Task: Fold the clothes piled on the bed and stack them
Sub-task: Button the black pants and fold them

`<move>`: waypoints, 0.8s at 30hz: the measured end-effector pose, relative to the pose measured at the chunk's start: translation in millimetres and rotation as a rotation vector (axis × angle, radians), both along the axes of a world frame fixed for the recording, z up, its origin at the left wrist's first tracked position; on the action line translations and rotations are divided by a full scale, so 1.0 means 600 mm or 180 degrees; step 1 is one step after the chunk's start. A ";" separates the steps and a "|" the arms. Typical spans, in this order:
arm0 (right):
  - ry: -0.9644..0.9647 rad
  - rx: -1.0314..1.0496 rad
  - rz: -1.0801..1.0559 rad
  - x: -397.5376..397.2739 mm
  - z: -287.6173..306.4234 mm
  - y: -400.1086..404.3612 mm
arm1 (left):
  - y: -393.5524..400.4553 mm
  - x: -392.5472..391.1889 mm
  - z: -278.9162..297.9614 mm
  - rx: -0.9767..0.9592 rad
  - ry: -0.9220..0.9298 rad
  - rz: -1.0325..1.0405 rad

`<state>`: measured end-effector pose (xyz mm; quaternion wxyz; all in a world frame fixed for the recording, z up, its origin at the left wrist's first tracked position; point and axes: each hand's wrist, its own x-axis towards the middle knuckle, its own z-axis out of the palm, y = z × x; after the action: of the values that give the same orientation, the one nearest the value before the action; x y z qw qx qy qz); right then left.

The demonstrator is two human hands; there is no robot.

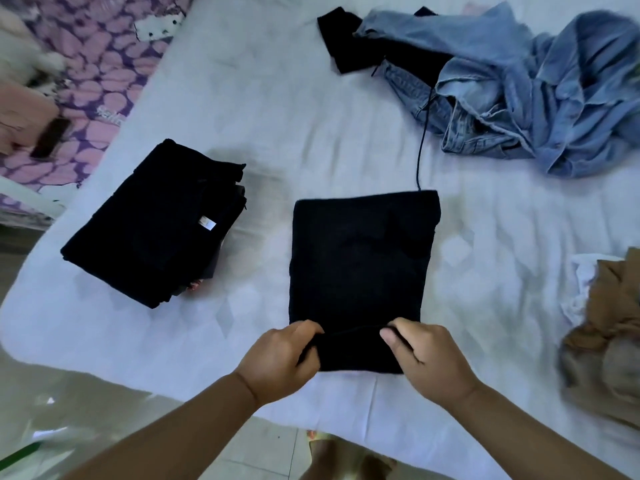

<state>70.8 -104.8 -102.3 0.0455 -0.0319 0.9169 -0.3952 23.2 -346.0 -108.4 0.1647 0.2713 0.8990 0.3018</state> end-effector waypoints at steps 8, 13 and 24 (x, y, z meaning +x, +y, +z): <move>-0.0719 -0.1348 -0.1213 -0.064 0.080 0.018 | 0.051 -0.051 0.074 0.0650 -0.0479 0.1050; -0.0892 -0.1616 -0.1419 -0.126 0.055 0.023 | 0.097 -0.152 0.059 0.0910 -0.0418 0.1809; 0.0205 0.1486 -0.1253 -0.199 -0.063 0.014 | 0.133 -0.206 -0.045 -0.0424 0.0838 0.1177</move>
<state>-48.4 -96.6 -140.3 -0.0549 0.1451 0.9725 -0.1739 -100.3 -265.9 -135.1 0.0055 0.1276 0.9651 0.2288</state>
